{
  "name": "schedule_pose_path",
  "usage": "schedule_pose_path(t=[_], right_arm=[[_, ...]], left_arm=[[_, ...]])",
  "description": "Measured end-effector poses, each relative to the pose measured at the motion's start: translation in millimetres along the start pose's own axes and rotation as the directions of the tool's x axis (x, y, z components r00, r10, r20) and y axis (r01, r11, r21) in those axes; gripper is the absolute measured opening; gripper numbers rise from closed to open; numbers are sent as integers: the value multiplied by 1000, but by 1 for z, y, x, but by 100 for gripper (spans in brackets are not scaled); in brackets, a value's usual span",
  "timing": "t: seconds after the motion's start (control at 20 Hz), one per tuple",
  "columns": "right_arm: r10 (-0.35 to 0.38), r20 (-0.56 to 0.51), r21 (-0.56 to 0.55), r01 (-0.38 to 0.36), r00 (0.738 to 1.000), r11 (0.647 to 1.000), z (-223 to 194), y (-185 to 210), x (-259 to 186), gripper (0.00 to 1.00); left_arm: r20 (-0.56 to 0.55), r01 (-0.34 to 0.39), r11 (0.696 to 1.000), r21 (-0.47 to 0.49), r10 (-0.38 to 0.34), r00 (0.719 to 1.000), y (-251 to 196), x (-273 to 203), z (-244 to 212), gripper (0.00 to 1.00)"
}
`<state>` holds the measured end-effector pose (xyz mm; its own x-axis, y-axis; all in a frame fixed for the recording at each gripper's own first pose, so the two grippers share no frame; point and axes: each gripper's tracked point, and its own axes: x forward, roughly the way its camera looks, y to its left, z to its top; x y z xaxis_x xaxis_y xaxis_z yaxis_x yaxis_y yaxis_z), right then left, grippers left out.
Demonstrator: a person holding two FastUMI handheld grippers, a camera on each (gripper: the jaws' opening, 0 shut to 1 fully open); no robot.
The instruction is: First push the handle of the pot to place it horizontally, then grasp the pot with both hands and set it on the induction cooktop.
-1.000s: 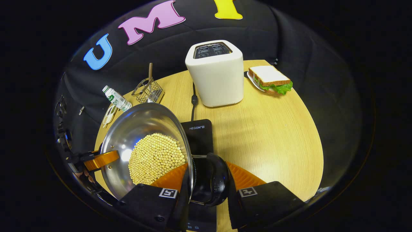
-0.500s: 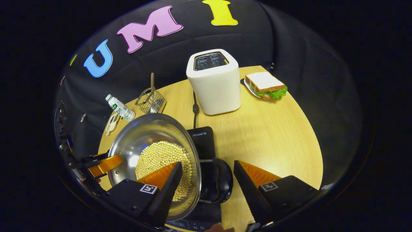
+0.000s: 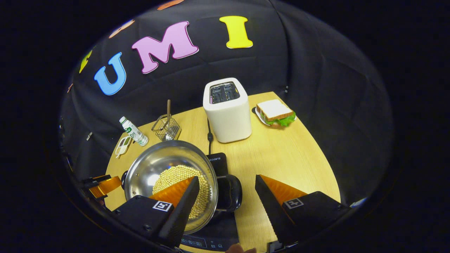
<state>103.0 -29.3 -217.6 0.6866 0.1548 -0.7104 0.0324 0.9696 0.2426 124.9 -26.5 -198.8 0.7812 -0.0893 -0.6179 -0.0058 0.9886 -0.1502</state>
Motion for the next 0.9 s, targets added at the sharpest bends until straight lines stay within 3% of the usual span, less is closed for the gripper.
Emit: schedule_pose_path(t=[0.25,0.6,0.9], right_arm=[[43,165,-47,-36,985,998,38,18,-50,99],[100,318,-45,-90,943,995,77,28,-107,99],[142,449,-61,-129,882,990,94,27,-153,99]], left_arm=[[160,-40,999,-6,41,986,-13,-56,34,95],[387,-108,993,52,80,919,-39,-134,87,95],[504,-127,990,67,76,860,-70,-182,99,95]])
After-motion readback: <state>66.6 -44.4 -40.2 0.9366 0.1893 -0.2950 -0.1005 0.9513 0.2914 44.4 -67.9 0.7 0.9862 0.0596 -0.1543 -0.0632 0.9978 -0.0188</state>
